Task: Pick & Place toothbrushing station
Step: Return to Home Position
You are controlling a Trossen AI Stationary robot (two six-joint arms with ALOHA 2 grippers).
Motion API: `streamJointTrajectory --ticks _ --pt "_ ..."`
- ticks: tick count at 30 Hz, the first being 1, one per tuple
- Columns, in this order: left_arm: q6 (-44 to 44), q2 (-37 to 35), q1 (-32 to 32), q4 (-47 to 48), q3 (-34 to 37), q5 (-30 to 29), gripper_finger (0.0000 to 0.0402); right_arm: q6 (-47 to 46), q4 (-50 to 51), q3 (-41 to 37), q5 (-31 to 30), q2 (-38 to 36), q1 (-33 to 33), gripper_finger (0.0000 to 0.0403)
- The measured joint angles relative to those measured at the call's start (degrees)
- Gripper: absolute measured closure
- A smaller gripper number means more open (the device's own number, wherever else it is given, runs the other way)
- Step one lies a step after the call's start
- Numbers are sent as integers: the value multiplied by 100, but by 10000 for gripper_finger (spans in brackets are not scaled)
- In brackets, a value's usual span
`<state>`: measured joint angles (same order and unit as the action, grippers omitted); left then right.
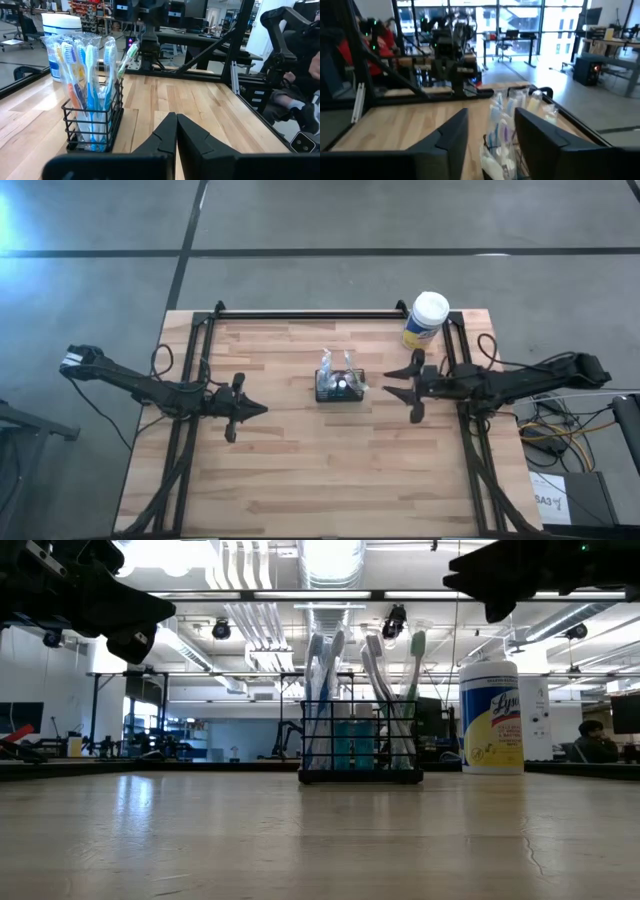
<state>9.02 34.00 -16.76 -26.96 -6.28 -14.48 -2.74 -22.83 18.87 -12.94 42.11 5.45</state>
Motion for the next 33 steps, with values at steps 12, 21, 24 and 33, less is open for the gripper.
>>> streamJointTrajectory --ticks 12,21,24,33 --pt "-3 0 1 11 0 0 390 -12 -140 -386 18 -315 190 385" --pt "32 0 0 59 0 -2 392 -145 -807 -1105 257 -681 191 394" --pt "34 0 -1 57 0 -2 390 -172 -802 -1221 292 -774 195 394" --pt "28 0 1 57 0 -2 390 -224 -857 -1181 652 -875 193 394"
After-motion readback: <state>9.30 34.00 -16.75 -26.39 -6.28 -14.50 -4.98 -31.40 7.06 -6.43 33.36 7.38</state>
